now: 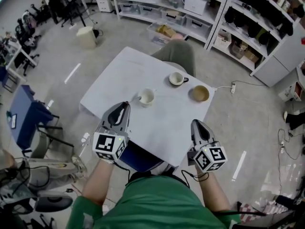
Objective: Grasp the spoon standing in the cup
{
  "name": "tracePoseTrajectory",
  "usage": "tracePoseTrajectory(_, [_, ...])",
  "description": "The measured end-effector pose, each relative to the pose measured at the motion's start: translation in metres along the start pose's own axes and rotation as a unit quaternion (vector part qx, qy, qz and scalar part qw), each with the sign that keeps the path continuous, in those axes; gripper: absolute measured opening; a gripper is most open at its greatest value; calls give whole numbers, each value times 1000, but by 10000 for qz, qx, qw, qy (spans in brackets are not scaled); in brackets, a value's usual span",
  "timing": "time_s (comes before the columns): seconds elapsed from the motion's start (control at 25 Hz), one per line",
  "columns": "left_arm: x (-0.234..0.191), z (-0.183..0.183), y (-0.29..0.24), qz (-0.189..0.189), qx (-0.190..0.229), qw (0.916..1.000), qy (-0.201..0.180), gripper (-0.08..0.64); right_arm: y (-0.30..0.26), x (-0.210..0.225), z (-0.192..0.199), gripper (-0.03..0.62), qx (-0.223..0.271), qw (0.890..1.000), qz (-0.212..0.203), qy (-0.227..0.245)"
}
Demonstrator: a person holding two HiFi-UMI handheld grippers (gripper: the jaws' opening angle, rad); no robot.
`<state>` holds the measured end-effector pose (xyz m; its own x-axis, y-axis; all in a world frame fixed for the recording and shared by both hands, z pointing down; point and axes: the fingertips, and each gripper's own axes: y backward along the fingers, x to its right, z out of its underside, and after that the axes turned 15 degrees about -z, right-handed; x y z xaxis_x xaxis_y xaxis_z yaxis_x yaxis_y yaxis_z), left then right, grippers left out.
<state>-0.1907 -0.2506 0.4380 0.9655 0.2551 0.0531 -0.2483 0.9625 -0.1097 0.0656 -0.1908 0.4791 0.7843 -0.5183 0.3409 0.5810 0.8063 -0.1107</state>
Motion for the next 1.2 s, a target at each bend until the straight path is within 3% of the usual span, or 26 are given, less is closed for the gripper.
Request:
tracePoseTrajectory(0.24, [-1, -12, 17, -60, 95, 9992, 395, 58, -4, -7, -9, 21, 18, 9998, -164, 134])
tracePoseTrajectory(0.56, [-20, -24, 43, -94, 170, 9924, 1212, 58, -7, -20, -13, 21, 40, 9990, -315, 302])
tracePoseTrajectory(0.92, [-37, -38, 58, -256, 303, 9888, 1440, 58, -22, -25, -20, 21, 7, 9980, -469, 412])
tracePoseTrajectory(1.2, [-51, -27, 61, -350, 196, 9852, 1667, 58, -32, -26, -19, 21, -11, 9978, -485, 455])
